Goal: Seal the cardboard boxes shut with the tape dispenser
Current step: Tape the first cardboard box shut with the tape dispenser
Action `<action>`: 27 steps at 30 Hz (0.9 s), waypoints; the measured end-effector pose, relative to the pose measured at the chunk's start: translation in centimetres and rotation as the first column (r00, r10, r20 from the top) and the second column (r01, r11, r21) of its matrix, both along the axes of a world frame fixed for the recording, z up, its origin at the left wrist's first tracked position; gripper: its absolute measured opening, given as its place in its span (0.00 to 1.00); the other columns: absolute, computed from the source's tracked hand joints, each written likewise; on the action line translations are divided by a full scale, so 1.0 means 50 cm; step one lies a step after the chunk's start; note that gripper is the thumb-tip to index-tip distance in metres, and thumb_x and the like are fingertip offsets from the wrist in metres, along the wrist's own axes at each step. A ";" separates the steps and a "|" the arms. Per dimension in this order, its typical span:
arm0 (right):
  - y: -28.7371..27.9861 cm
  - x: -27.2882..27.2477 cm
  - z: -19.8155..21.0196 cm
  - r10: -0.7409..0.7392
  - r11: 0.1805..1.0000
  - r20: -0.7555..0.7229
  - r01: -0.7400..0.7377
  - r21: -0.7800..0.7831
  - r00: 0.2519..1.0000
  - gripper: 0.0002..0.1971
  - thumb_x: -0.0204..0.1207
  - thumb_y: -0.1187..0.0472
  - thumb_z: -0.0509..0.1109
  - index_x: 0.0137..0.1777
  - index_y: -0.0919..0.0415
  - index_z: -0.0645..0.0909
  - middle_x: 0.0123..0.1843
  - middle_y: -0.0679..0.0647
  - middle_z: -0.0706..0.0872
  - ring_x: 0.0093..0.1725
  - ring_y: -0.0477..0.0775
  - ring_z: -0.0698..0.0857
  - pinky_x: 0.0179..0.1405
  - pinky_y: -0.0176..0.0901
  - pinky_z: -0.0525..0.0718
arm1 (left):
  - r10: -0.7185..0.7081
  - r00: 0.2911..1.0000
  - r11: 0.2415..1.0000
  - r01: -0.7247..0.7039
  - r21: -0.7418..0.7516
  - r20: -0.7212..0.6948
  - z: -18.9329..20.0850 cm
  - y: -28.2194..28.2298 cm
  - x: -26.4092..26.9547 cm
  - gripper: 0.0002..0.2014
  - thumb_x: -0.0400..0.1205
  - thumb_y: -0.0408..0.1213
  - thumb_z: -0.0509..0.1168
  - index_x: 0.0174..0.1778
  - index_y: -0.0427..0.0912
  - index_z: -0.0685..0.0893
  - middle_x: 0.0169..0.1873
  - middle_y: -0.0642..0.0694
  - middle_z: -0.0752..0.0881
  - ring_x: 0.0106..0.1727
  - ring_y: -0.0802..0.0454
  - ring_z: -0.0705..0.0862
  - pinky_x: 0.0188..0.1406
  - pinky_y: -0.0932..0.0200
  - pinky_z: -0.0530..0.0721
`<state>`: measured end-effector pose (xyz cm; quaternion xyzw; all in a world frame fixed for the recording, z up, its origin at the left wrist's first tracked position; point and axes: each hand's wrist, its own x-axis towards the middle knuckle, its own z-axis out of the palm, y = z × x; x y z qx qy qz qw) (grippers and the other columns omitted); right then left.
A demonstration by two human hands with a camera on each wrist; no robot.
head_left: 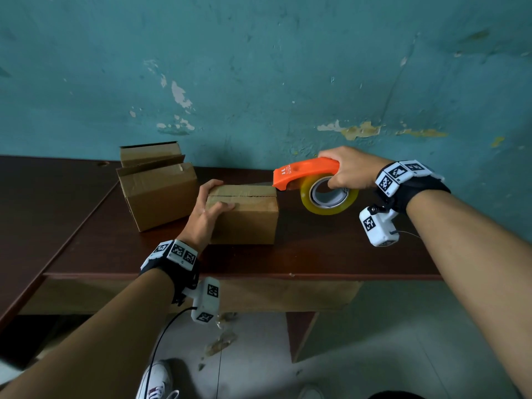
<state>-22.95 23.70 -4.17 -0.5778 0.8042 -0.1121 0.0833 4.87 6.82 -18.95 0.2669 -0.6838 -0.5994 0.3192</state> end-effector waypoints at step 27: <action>0.071 -0.047 -0.035 -0.076 0.997 0.004 0.076 0.027 0.997 0.13 0.74 0.72 0.77 0.46 0.54 0.80 0.38 0.56 0.82 0.31 0.54 0.80 0.32 0.46 0.77 | 0.002 1.000 1.000 -0.002 -0.010 0.018 0.005 0.006 -0.004 0.35 0.73 0.53 0.67 0.80 0.64 0.69 0.73 0.43 0.72 0.63 0.47 0.77 0.52 0.51 0.77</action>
